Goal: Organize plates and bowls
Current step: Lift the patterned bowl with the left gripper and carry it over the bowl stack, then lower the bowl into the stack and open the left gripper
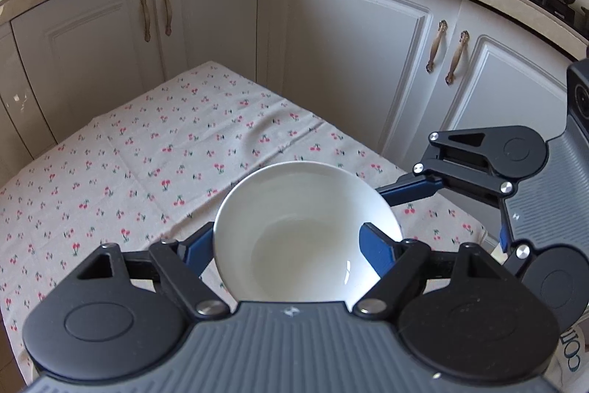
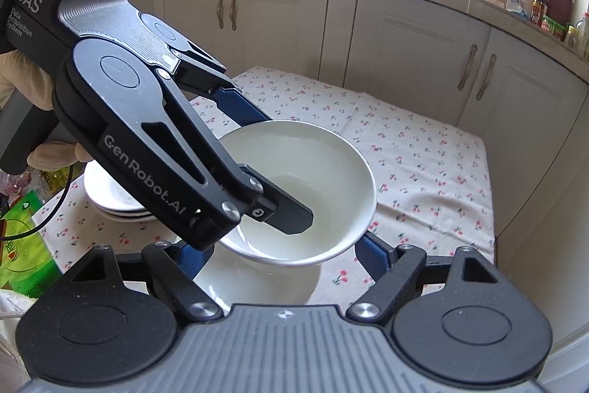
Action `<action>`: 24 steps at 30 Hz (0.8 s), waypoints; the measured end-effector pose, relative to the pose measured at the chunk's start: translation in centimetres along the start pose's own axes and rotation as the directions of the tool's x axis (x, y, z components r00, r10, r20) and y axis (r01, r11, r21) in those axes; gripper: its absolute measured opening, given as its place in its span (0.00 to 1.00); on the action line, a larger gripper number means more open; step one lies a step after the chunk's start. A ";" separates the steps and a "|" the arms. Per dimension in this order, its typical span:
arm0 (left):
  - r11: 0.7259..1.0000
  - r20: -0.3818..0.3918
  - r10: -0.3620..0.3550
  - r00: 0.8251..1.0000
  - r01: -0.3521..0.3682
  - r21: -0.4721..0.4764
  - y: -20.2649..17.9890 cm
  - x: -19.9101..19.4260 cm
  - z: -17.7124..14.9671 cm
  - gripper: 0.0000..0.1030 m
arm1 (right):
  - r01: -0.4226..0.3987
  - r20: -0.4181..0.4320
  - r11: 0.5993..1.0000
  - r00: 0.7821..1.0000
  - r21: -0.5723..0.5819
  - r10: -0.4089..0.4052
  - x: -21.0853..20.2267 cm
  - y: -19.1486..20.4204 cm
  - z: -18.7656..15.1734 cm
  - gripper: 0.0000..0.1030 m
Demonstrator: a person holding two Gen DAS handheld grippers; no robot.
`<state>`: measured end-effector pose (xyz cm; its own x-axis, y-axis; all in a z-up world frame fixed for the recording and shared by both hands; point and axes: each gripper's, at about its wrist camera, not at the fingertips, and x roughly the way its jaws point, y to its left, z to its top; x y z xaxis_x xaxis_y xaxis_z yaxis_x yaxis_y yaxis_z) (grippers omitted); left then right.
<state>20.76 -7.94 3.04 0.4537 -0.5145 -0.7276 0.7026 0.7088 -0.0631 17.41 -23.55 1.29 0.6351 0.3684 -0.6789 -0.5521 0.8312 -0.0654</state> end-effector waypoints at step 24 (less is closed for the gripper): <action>1.000 -0.052 -0.020 0.998 0.020 -0.003 -0.3 1.5 -3.1 0.79 | -0.033 -0.054 0.999 0.998 0.002 0.033 0.4 1.6 -2.2 0.84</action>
<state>19.52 -7.40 -0.12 0.4107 -0.5028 -0.7606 0.7095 0.7001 -0.0797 15.60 -22.95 -0.65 0.5866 0.3724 -0.7192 -0.5714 0.8196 -0.0416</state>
